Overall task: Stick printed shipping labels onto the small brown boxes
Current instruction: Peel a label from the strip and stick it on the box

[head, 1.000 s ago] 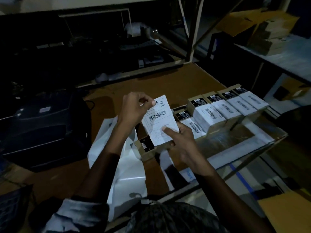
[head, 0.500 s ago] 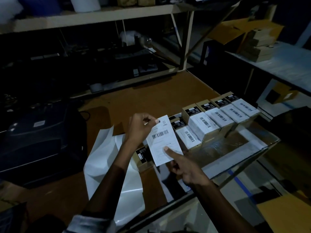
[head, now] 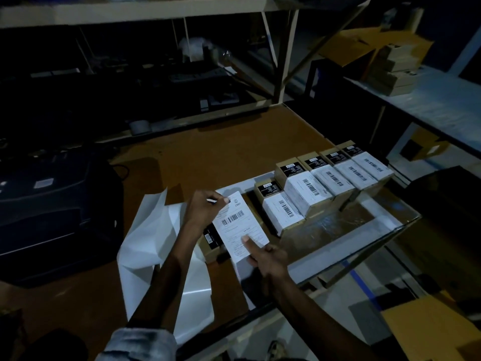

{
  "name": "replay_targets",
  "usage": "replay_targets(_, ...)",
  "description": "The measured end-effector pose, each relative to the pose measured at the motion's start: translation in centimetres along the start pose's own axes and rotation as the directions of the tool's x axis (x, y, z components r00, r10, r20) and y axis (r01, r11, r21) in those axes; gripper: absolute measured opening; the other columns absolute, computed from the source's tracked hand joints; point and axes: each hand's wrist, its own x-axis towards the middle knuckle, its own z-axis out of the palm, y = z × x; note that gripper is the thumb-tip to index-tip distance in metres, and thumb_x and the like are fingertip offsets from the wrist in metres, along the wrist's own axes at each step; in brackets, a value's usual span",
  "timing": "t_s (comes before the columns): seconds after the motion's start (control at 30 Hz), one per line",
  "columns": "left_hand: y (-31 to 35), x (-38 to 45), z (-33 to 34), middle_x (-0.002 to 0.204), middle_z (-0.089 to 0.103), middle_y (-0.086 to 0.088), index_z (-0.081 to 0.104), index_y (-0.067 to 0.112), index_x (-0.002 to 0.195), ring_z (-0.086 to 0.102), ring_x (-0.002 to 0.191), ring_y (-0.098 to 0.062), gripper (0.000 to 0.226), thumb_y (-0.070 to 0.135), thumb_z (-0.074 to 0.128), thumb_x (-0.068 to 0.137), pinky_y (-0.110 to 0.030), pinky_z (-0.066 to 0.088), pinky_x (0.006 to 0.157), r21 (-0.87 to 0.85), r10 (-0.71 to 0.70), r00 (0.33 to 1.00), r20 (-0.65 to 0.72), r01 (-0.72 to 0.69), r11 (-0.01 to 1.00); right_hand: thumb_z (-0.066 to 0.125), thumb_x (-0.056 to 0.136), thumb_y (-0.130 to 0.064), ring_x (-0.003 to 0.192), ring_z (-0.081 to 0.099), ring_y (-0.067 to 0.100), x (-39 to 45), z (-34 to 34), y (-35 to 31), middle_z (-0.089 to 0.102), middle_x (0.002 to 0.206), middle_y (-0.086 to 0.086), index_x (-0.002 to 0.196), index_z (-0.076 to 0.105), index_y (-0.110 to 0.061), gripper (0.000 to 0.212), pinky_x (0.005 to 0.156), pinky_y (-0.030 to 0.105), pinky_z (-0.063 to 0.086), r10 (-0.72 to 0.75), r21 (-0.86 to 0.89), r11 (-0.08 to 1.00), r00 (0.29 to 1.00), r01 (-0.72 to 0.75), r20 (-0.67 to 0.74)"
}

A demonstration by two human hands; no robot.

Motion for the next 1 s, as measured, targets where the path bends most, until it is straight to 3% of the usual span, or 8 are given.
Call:
replay_targets(0.17, 0.1, 0.5, 0.4, 0.079, 0.076, -0.007, 0.078, 0.008, 0.077, 0.072, 0.077, -0.021, 0.011, 0.018, 0.081, 0.083, -0.027, 0.049, 0.066, -0.128, -0.06, 0.995, 0.079, 0.07, 0.989, 0.08, 0.076, 0.006, 0.083, 0.076, 0.025, 0.5, 0.0, 0.0, 0.076, 0.098, 0.02, 0.096, 0.069, 0.006, 0.023, 0.07, 0.036, 0.064, -0.033, 0.199, 0.979, 0.999, 0.034, -0.005)
replay_targets(0.33, 0.0, 1.1, 0.5, 0.077, 0.076, -0.005, 0.078, 0.009, 0.075, 0.07, 0.071, -0.016, 0.013, 0.019, 0.085, 0.078, -0.024, 0.048, 0.066, -0.131, -0.102, 0.99, 0.102, 0.115, 0.985, 0.079, 0.074, 0.011, 0.084, 0.076, 0.028, 1.3, -0.1, 0.3, 0.076, 0.098, 0.02, 0.101, 0.066, 0.006, 0.03, 0.065, 0.039, 0.064, -0.065, 0.305, 0.95, 0.998, 0.062, -0.002)
replay_targets(0.5, -0.2, 1.6, 0.6, 0.075, 0.075, -0.008, 0.078, 0.002, 0.079, 0.069, 0.064, -0.012, 0.013, 0.014, 0.084, 0.078, -0.02, 0.049, 0.06, -0.158, -0.12, 0.985, 0.122, 0.138, 0.978, 0.081, 0.073, 0.008, 0.093, 0.075, 0.031, 2.0, -0.1, 0.7, 0.076, 0.101, 0.018, 0.115, 0.062, 0.009, 0.046, 0.075, 0.047, 0.063, -0.099, 0.317, 0.944, 0.995, 0.09, 0.012)
replay_targets(0.67, -0.5, 2.1, 0.9, 0.08, 0.076, -0.011, 0.078, 0.003, 0.079, 0.073, 0.077, -0.024, 0.014, 0.015, 0.084, 0.078, -0.032, 0.054, 0.073, -0.148, -0.129, 0.982, 0.139, 0.149, 0.978, 0.083, 0.073, 0.004, 0.092, 0.075, 0.032, 2.1, 0.1, 1.0, 0.077, 0.098, 0.016, 0.118, 0.062, 0.007, 0.05, 0.084, 0.055, 0.06, -0.127, 0.265, 0.956, 0.992, 0.125, -0.009)
replay_targets(0.87, -0.5, 2.2, 1.0, 0.08, 0.076, -0.012, 0.078, 0.005, 0.078, 0.07, 0.071, -0.018, 0.009, 0.011, 0.084, 0.077, -0.023, 0.05, 0.065, -0.131, -0.096, 0.982, 0.163, 0.118, 0.984, 0.083, 0.074, 0.004, 0.09, 0.076, 0.032, 2.0, 0.0, 1.4, 0.077, 0.097, 0.016, 0.118, 0.062, 0.007, 0.049, 0.081, 0.052, 0.061, -0.157, 0.231, 0.959, 0.987, 0.163, -0.043)
replay_targets(1.0, -0.8, 2.2, 0.9, 0.078, 0.076, -0.011, 0.078, 0.008, 0.074, 0.072, 0.073, -0.021, 0.009, 0.011, 0.085, 0.076, -0.028, 0.054, 0.07, -0.144, -0.119, 0.977, 0.178, 0.146, 0.979, 0.081, 0.074, 0.007, 0.088, 0.076, 0.031, 2.0, -0.1, 1.3, 0.077, 0.097, 0.017, 0.117, 0.061, 0.007, 0.048, 0.071, 0.042, 0.064, -0.154, 0.245, 0.956, 0.987, 0.161, -0.051)
